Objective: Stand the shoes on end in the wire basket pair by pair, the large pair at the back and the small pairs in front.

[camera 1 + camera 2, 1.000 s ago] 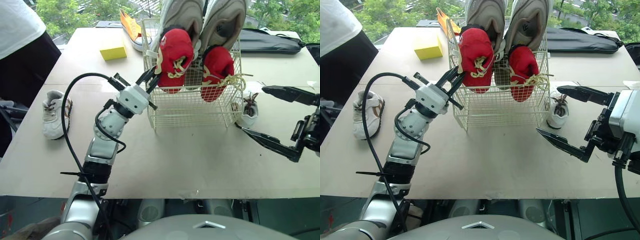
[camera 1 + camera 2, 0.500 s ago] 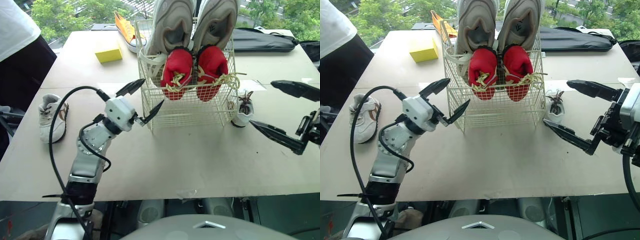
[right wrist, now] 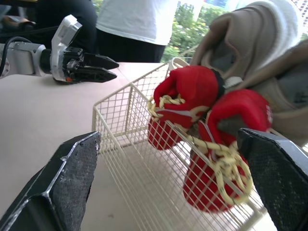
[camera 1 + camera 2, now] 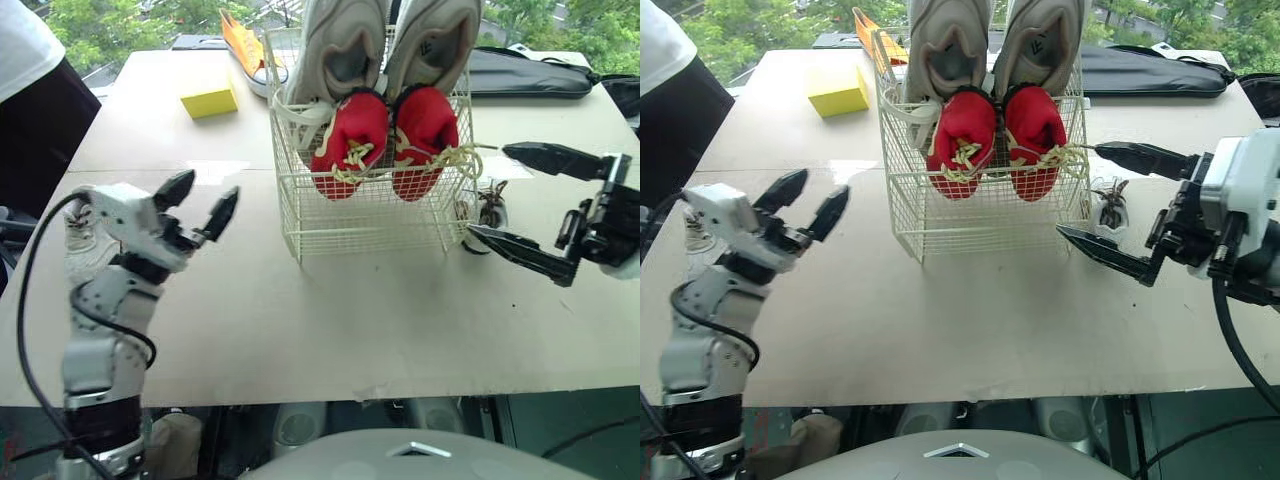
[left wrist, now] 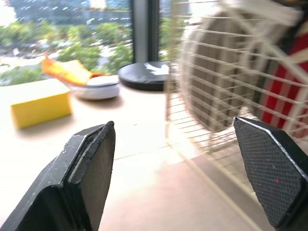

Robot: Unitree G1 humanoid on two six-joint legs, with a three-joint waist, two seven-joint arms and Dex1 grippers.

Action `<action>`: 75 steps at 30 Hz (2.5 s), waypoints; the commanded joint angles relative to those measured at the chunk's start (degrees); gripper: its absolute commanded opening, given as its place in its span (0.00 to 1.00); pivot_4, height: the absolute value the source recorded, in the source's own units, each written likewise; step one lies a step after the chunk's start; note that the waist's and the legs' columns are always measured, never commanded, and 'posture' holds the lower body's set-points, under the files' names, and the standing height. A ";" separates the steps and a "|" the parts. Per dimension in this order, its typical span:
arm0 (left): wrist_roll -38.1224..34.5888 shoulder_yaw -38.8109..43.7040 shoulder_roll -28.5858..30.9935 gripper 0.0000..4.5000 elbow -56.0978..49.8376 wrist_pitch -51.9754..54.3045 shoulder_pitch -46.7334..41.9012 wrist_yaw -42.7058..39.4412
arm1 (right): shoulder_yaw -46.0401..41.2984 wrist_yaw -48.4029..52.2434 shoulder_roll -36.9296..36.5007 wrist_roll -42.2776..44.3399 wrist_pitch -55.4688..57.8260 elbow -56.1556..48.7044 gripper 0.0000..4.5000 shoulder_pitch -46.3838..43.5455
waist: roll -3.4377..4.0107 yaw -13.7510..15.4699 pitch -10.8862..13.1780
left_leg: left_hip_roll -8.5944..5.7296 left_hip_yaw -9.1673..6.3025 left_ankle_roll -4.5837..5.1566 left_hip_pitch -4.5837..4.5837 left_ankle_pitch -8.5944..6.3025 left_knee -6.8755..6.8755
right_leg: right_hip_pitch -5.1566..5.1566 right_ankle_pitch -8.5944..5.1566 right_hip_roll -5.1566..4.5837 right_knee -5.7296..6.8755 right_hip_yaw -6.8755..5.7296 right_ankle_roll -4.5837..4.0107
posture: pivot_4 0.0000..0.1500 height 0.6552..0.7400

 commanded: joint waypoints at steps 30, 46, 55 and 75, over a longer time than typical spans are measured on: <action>-22.16 7.75 6.52 0.94 -24.22 25.00 9.82 -3.15 | -9.55 2.78 0.17 1.85 8.93 -1.48 1.00 12.88 | -0.16 1.98 0.14 | -0.17 -0.24 0.00 -0.73 -0.01 0.09 | -0.38 0.02 -0.41 -0.20 -0.32 -0.02 | 1.00 1.00; -30.52 -11.95 20.37 0.94 -27.29 33.79 -17.53 -14.02 | 2.63 -35.48 12.98 -15.49 29.45 -0.60 1.00 11.08 | -0.09 -0.23 0.21 | -0.22 0.08 -0.01 -0.52 0.00 0.22 | -0.44 0.02 0.10 0.08 0.02 -0.11 | 1.00 1.00; -29.14 -14.05 18.33 0.94 -27.11 33.40 -19.02 -12.24 | 8.69 -44.29 23.37 -21.88 32.53 0.75 1.00 6.00 | 0.07 -0.12 0.31 | -0.25 -0.07 -0.01 -0.69 -0.01 0.10 | -0.56 0.00 0.04 -0.05 -0.06 -0.05 | 1.00 1.00; -21.10 -18.89 8.62 1.00 -20.36 29.82 -22.63 -14.63 | 3.93 -42.24 22.69 -34.25 22.68 -1.07 0.03 10.68 | 0.17 0.56 0.35 | -0.49 -0.02 -0.01 -0.73 0.00 0.16 | -0.53 -0.02 -0.15 0.01 -0.14 0.00 | 1.00 1.00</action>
